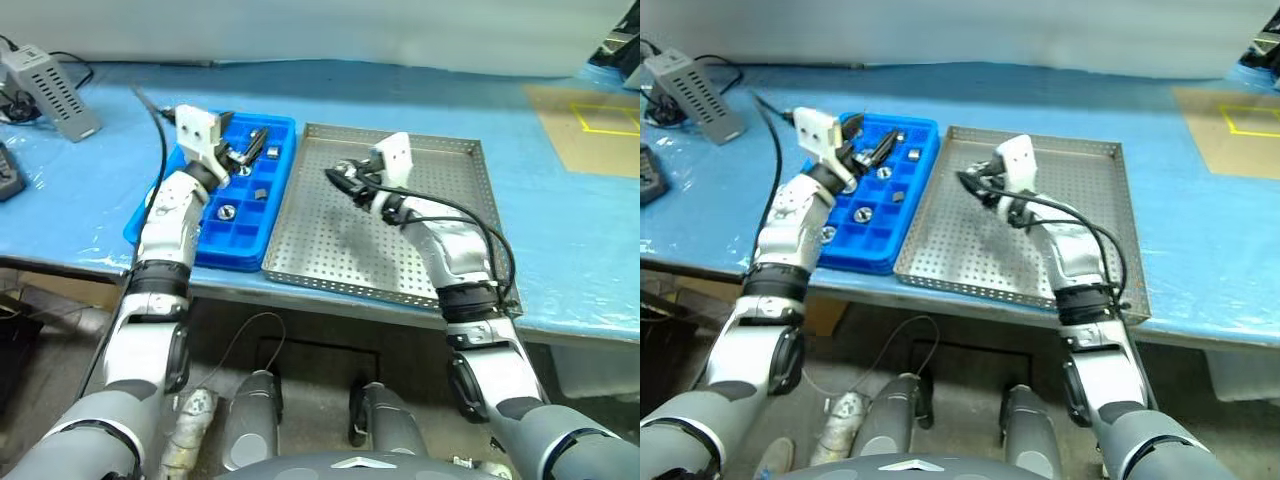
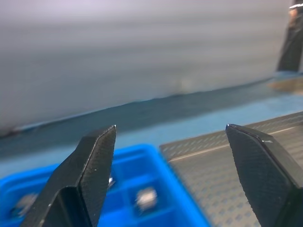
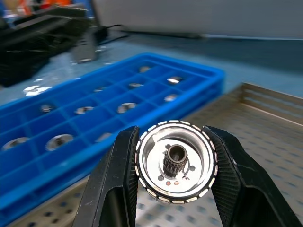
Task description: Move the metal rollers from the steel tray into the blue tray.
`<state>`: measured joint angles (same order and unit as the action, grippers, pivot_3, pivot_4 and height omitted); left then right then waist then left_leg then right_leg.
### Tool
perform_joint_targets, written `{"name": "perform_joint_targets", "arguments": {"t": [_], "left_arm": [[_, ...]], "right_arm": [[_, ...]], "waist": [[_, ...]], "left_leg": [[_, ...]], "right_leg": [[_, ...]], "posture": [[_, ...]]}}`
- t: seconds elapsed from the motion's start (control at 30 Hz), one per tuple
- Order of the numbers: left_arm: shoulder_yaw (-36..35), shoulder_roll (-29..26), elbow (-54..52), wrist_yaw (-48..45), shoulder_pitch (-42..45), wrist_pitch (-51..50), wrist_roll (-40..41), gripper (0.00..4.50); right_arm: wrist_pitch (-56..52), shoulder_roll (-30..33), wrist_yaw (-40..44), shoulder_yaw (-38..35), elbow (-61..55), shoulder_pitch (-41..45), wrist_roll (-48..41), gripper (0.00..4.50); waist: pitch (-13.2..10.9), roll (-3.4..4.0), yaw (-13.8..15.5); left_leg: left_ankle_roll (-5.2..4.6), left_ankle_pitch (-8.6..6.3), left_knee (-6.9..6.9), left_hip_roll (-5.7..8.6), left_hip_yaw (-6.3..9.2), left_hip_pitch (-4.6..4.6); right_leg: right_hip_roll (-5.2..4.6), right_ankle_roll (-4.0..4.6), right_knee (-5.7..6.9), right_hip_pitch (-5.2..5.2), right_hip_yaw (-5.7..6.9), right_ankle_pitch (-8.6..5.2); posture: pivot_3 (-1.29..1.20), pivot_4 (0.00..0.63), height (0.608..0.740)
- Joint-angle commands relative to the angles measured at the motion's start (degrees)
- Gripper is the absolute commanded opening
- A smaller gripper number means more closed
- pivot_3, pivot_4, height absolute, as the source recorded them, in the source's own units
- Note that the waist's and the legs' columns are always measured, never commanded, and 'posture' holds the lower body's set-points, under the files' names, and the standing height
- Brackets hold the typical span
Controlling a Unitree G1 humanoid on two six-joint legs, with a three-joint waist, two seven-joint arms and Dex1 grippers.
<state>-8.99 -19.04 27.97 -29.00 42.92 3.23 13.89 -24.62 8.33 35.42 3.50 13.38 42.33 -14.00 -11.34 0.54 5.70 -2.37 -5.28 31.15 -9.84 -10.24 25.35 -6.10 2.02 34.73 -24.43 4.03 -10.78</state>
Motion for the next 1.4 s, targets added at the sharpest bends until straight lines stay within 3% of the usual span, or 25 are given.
{"name": "perform_joint_targets", "arguments": {"t": [0.03, 0.2, 0.4, 0.83, 1.03, 1.27, 1.4], "left_arm": [[-3.38, -2.83, -10.12, 4.34, -3.8, -3.46, 0.23, 3.91], [-6.34, -5.41, -22.0, 8.64, -11.63, -9.14, 0.8, 3.91], [-7.66, -5.46, -30.43, 11.27, -17.44, -13.58, 1.42, 3.91], [-4.43, -4.03, -27.74, 10.51, -14.12, -14.11, 1.0, 3.91], [-2.18, -2.62, -24.77, 8.97, -10.66, -13.05, 0.8, 3.91], [2.7, 3.75, -9.37, 2.44, 0.4, -7.82, 0.79, 3.91], [3.9, 6.6, 3.32, -2.01, 7.91, -2.74, 0.17, 3.91]], "right_arm": [[3.01, -2.83, 7.75, 4.71, 1.52, 2.84, -1.55, 1.65], [4.62, -4.64, 15.72, 9.02, 6.03, 5.0, -0.53, 1.65], [9.84, -4.08, 17.25, 9.71, 15.26, 8.53, 3.22, 1.65], [10.81, -1.46, 17.27, 6.02, 17.28, 9.26, 2.78, 1.65], [8.41, -1.06, 14.22, 2.1, 14.45, 8.6, 0.62, 3.67], [6.0, 5.75, 6.19, -6.34, 5.58, 5.43, -0.36, 3.67], [2.7, 9.4, 0.83, -10.64, -4.09, -0.8, -1.15, 3.67]], "waist": [[0.0, 0.0, 1.41], [0.0, 0.01, 4.74], [-0.01, 0.02, 8.38], [-0.01, 0.02, 10.03], [-0.01, 0.01, 9.26], [0.0, -0.01, 7.77], [0.04, -0.06, 4.95]], "left_leg": [[0.01, 0.0, -0.01, -0.03, 0.04, 0.11], [0.09, 0.04, 0.01, -0.06, 0.19, 0.58], [0.17, 0.03, -0.05, 0.0, 0.3, 0.48], [0.28, 0.07, -0.08, 0.05, 0.43, 0.49], [0.43, 0.16, -0.08, 0.04, 0.42, 0.59], [0.44, 0.2, 0.11, 0.05, 0.33, 0.73], [0.43, 0.21, 0.16, 0.07, 0.21, 0.69]], "right_leg": [[0.0, 0.03, 0.01, -0.07, 0.12, -0.02], [-0.07, 0.03, 0.12, -0.43, 0.39, -0.03], [-0.16, -0.45, 0.34, -0.45, 0.37, -0.31], [-0.15, -0.47, 0.65, -0.71, 0.27, -0.32], [-0.12, -0.45, 0.77, -0.81, 0.26, -0.31], [-0.09, -0.14, 0.67, -0.74, 0.21, -0.12], [-0.1, -0.34, 0.43, -0.54, 0.12, -0.02]], "posture": [[0.31, 0.15, 0.74], [0.45, 0.15, 0.74], [0.5, 0.15, 0.74], [0.42, 0.15, 0.74], [0.33, 0.15, 0.74], [0.05, 0.15, 0.74], [-0.07, 0.15, 0.74]]}}
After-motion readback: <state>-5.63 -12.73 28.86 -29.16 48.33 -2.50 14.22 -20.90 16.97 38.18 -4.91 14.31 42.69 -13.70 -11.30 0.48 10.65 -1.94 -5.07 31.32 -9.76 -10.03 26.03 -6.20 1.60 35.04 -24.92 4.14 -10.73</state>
